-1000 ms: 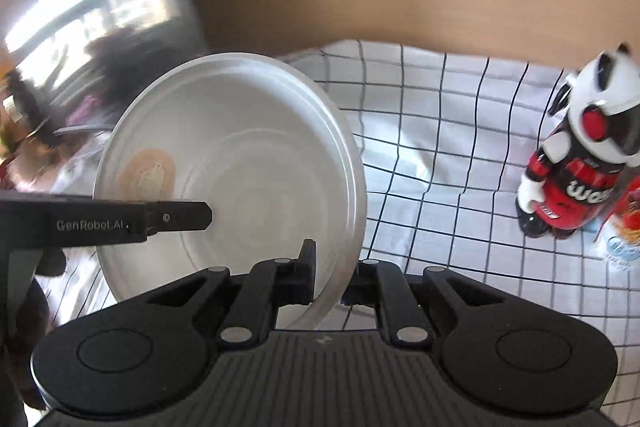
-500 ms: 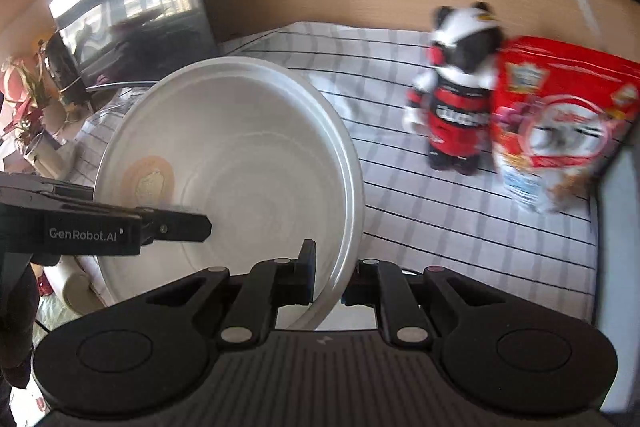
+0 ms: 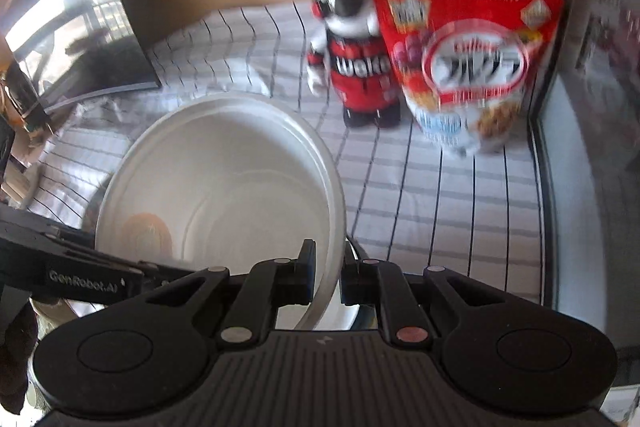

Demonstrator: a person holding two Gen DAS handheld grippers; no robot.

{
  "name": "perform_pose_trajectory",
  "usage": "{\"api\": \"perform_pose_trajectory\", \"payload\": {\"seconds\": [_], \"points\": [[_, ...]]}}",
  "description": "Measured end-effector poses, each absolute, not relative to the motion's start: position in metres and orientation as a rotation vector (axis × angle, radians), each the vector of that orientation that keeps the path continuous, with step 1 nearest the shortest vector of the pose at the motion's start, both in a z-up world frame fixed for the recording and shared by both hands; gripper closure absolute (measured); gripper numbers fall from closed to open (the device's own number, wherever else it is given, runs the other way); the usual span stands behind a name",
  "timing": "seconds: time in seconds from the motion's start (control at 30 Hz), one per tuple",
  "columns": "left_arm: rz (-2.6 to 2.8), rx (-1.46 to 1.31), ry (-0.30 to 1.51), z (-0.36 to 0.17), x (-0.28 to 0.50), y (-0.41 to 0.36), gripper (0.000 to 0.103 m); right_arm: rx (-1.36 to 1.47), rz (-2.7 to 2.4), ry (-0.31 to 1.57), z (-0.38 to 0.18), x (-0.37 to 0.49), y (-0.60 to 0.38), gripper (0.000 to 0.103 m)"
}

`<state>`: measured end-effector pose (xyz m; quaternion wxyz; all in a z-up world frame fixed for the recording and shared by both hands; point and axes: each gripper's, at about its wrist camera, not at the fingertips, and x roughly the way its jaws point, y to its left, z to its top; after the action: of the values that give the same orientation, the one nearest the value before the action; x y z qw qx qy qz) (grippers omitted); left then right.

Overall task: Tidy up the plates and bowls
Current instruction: 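Lift and carry the white labelled bowl with both grippers over the blue bowl, then lower the white labelled bowl into the blue bowl and open both grippers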

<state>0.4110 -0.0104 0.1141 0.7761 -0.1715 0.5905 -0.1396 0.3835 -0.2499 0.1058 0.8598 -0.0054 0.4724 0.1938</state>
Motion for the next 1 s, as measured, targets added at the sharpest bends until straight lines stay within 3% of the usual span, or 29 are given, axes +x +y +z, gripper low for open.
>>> {"api": "perform_pose_trajectory", "payload": {"seconds": [0.3,1.0], "points": [[-0.296,-0.411,1.325,0.059,0.415,-0.011,0.077,-0.015,0.359,1.075,0.05,0.391,-0.25,0.092],[-0.255,-0.315,1.212,0.096,0.413,-0.004,0.071,-0.016,0.387,1.053,0.06,0.396,-0.246,0.088]]}}
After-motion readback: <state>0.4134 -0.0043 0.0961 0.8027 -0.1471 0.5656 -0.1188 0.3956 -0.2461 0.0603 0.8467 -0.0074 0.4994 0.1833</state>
